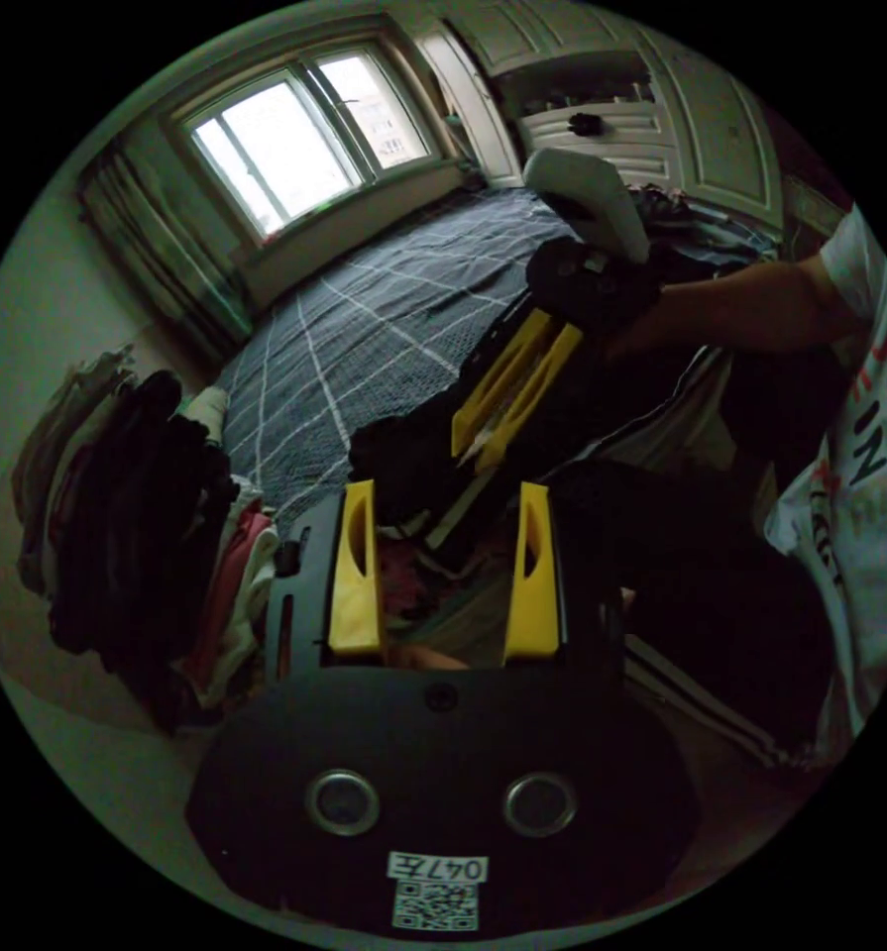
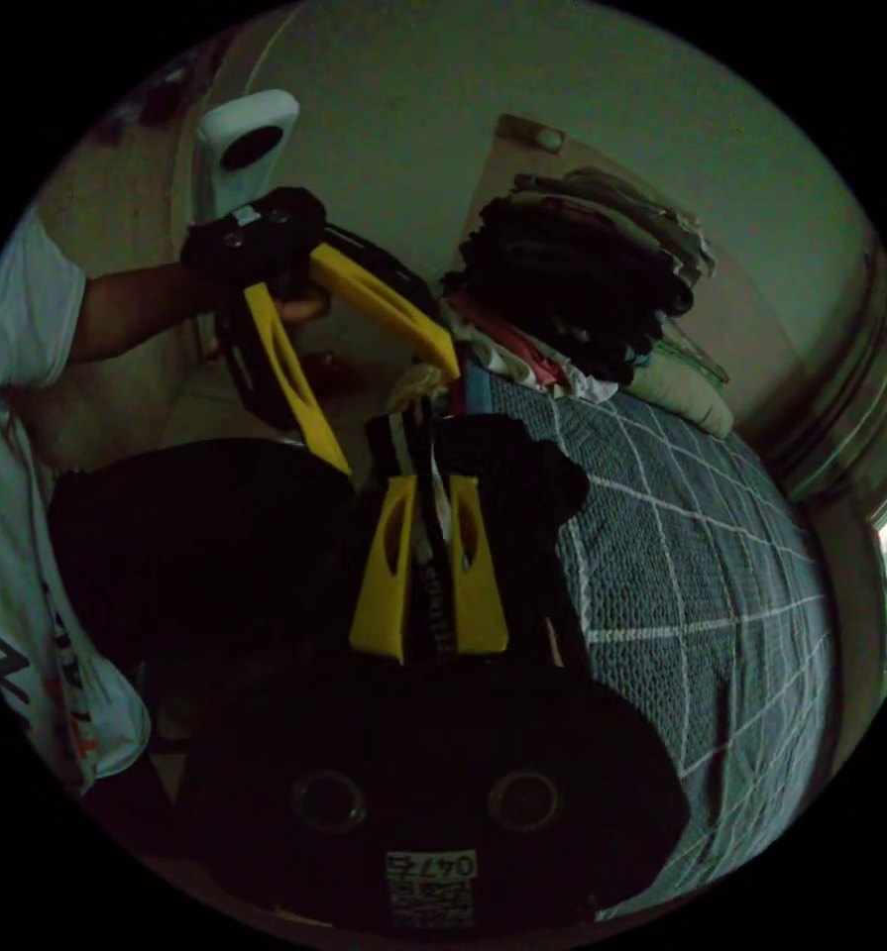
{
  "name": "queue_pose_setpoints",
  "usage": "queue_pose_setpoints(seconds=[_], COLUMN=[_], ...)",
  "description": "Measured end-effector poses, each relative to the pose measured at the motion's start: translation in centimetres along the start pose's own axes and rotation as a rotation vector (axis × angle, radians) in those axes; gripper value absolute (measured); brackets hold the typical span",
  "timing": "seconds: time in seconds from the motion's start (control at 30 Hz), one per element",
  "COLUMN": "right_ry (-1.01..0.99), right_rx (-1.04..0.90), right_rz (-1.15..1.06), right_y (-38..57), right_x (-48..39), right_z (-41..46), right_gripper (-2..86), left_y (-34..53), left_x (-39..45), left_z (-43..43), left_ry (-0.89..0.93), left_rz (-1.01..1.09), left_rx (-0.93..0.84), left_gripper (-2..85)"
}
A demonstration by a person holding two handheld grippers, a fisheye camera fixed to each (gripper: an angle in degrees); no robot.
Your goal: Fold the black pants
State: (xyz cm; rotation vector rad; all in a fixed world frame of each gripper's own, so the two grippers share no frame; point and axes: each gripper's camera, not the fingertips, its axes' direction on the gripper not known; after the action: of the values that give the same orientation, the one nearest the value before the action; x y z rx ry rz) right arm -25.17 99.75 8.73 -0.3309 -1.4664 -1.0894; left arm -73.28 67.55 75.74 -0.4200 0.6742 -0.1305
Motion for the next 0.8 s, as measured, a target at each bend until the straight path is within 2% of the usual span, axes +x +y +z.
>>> queue_pose_setpoints(seconds=[0.1, 0.23, 0.37, 0.57, 0.8], right_ry=[-0.016, 0.029, 0.079, 0.006, 0.009], right_rx=[-0.097, -0.139, -0.094, 0.009, 0.027], right_rz=[-0.052, -0.113, -0.095, 0.002, -0.044], right_y=[-0.3, 0.0, 0.9, 2.3, 3.9], right_x=[0.3, 0.4, 1.1, 3.6, 5.6], right_z=[0.3, -0.3, -2.8, -8.2, -14.2], right_gripper=[4.4, 2.4, 0.4, 0.2, 0.2], left_y=[-1.1, -2.6, -4.3, -7.9, -13.0], left_x=[0.8, 1.5, 2.6, 3.4, 3.6], left_z=[0.3, 0.9, 2.4, 5.4, 9.0], left_ry=[0.01, 0.053, 0.118, 0.122, 0.129], left_rz=[0.005, 0.004, 0.058, 0.096, 0.227], left_rx=[0.018, 0.033, 0.021, 0.03, -0.025], left_gripper=[18.4, 17.3, 15.9, 14.6, 11.0])
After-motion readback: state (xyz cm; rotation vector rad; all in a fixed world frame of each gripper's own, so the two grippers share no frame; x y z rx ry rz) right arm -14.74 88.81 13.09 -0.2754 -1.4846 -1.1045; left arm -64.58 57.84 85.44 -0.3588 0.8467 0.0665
